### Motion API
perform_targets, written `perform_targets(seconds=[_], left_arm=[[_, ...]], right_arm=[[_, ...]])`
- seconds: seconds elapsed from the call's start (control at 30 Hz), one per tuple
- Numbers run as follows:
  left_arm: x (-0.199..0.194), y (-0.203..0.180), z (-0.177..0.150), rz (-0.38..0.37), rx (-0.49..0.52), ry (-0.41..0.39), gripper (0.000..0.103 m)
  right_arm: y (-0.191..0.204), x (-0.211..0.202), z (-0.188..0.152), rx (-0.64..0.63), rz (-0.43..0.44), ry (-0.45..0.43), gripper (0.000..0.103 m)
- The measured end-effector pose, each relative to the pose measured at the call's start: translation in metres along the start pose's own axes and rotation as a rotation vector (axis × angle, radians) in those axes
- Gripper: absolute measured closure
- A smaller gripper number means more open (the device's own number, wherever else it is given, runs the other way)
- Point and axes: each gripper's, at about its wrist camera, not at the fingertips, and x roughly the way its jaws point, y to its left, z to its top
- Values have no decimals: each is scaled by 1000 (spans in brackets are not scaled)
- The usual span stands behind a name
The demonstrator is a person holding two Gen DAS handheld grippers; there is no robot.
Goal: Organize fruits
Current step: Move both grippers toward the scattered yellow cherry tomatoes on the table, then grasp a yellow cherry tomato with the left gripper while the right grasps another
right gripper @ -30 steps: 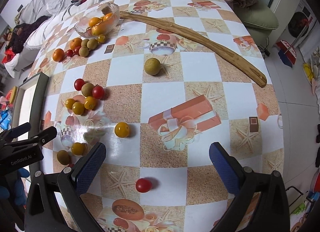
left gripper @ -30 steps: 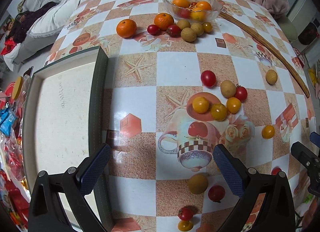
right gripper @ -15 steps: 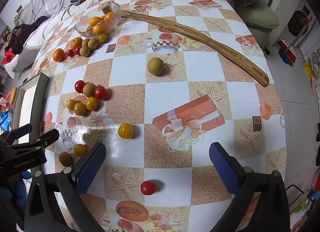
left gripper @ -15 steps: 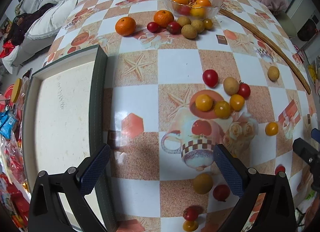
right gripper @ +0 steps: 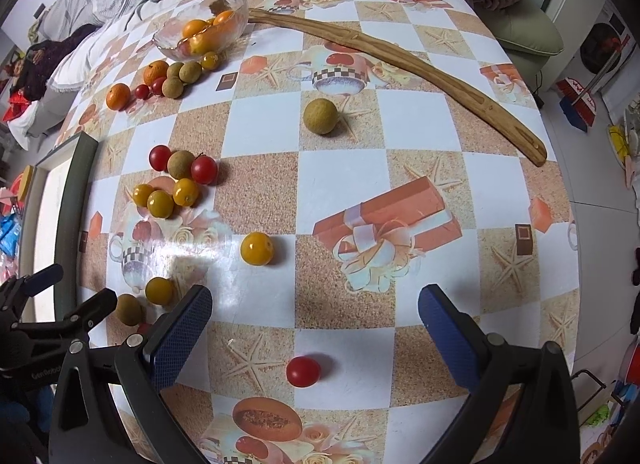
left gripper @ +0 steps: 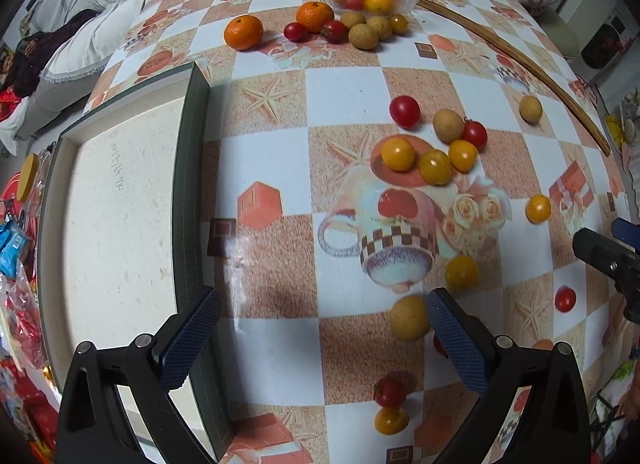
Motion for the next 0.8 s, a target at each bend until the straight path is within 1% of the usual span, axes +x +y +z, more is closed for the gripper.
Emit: perform_targets(seconds=[0.13, 0.37, 0.53, 0.57, 0.6, 0.63, 0.8], left_arm=[[-1, -2, 5, -2, -7, -8, 0], [5, -8, 39, -13, -14, -58, 0], [13, -11, 56, -24, 7, -93, 0], [15, -11, 59, -27, 14, -95, 2], [17, -10, 60, -26, 23, -96, 11], [19, -10, 61, -29, 37, -86, 14], [25, -10, 60, -42, 84, -80, 14]], right_arm=[[2, 3, 1, -2, 1, 8, 0], [7, 10, 9, -6, 12, 3, 0], [11, 15, 10, -31, 27, 5, 6], [11, 16, 11, -38, 30, 6, 8], [12, 17, 11, -43, 34, 10, 12], [13, 18, 11, -47, 38, 15, 14], [19, 23, 12, -70, 48, 19, 15]])
